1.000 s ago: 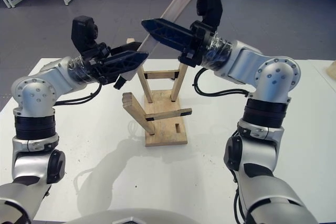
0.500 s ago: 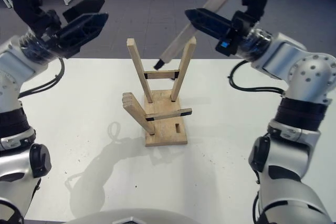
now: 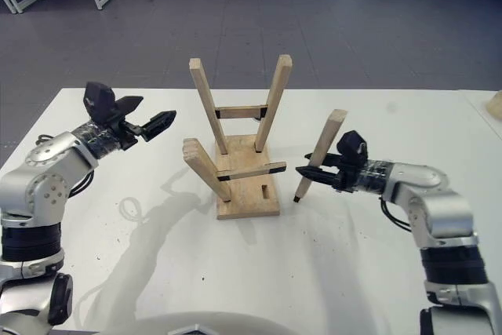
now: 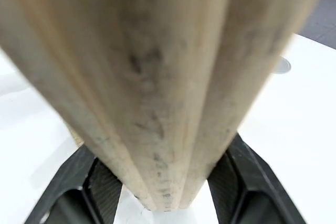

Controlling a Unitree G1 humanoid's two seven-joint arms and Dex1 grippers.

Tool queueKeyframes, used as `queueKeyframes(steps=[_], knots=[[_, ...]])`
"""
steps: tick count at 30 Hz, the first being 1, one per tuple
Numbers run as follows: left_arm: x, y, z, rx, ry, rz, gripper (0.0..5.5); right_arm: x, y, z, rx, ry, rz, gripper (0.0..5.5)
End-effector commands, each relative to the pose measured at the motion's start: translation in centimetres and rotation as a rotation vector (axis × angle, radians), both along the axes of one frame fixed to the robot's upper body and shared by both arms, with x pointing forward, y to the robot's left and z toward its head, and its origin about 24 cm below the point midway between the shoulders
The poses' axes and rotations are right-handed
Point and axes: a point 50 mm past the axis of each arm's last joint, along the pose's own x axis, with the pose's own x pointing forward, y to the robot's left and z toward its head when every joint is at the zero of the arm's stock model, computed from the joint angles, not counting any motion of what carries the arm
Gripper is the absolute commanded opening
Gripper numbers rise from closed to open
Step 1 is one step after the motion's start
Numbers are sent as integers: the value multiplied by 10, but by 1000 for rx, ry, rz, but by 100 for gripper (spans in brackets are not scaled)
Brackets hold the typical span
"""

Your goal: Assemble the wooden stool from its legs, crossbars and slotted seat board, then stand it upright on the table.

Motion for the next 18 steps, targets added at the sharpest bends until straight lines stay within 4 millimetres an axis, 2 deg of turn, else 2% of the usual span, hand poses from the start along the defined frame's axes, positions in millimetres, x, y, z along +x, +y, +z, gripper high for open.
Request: queueKeyframes(steps=[1, 4, 12, 16, 18], knots=[[-2, -10, -11, 6, 9, 29, 543, -6, 14, -9, 13, 1, -17, 203], [-3, -10, -15, 8, 17, 69, 543, -16, 26, -13, 48, 27, 7, 203], [8, 9, -13, 18, -1, 178, 543, -29, 53, -16, 135, 83, 38, 203], [12, 11, -12, 25, -9, 187, 543, -23, 40, -10, 117, 56, 4, 203], [12, 10, -15, 23, 1, 181, 543, -21, 34, 1, 125, 36, 18, 203]])
